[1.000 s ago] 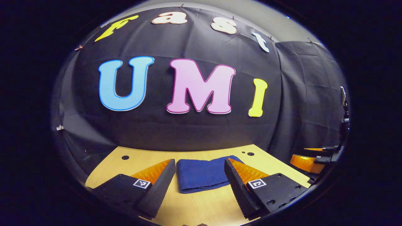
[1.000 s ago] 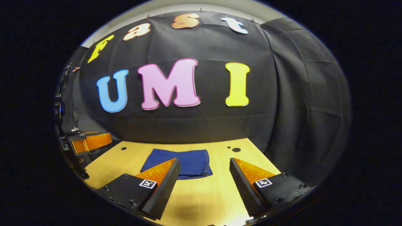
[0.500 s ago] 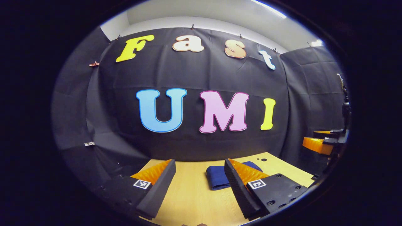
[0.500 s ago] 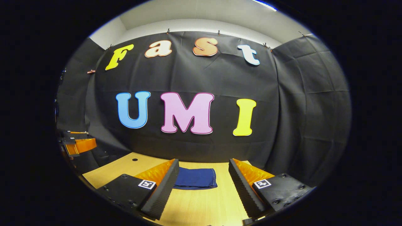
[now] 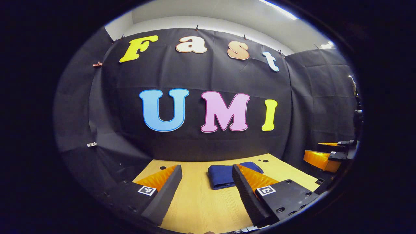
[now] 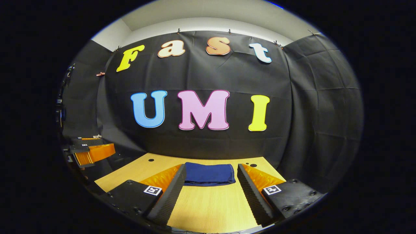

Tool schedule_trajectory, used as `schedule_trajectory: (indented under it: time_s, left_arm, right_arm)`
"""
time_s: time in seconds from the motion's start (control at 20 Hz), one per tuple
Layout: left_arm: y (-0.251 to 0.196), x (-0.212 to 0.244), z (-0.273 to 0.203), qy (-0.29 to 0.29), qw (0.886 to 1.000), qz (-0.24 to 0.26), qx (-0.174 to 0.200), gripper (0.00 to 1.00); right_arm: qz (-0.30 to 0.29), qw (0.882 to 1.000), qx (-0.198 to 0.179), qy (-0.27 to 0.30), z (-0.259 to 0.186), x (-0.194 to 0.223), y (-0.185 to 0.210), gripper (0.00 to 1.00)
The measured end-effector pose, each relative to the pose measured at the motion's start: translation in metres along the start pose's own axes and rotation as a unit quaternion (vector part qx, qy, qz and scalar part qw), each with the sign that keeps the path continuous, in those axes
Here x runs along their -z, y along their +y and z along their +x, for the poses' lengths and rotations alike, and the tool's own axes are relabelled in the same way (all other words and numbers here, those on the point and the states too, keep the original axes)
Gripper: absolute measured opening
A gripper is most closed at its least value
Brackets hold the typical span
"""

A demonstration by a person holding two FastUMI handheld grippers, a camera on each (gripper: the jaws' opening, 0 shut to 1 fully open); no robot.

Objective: Grasp the waist and the cuffs of the jeans and fold them to make the two legs overlap; first hold the waist and fold one-third of the jeans toward the cuffs, then hold the cuffs and fold the remaining one-third in the same direction to finish folding.

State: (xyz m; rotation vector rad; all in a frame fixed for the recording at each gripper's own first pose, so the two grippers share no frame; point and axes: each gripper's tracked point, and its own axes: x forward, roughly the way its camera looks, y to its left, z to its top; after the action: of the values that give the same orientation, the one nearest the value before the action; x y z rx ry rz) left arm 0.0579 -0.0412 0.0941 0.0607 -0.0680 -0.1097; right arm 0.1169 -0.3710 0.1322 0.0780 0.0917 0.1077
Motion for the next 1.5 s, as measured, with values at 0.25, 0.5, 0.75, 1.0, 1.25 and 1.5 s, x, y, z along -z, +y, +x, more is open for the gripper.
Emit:
schedule_trajectory:
  time_s: [0.25,0.5,0.75,1.0,1.25,1.5]
  left_arm:
    - [0.002,0.005,-0.008,0.000,1.000,0.005,0.000,0.92]
    - [0.005,0.011,-0.010,0.008,1.000,-0.010,-0.005,0.97]
    - [0.003,0.013,-0.013,0.014,1.000,-0.013,-0.005,0.97]
    - [0.001,0.016,-0.016,0.019,1.000,-0.005,-0.002,0.96]
    - [0.002,0.017,-0.020,0.019,1.000,-0.001,-0.001,0.97]
    - [0.003,0.022,-0.021,0.022,1.000,-0.008,-0.001,0.97]
  right_arm:
    - [0.001,1.000,0.006,-0.016,-0.005,-0.005,0.000,0.96]
    - [-0.002,1.000,0.009,-0.011,-0.012,-0.001,-0.003,0.96]
    - [-0.003,1.000,0.005,-0.009,-0.012,-0.003,-0.005,0.96]
    - [-0.003,1.000,-0.001,-0.005,-0.015,0.002,-0.001,0.96]
    - [-0.010,1.000,-0.008,-0.005,-0.019,0.003,0.005,0.96]
    - [-0.010,1.000,0.002,-0.010,-0.023,0.004,-0.001,0.96]
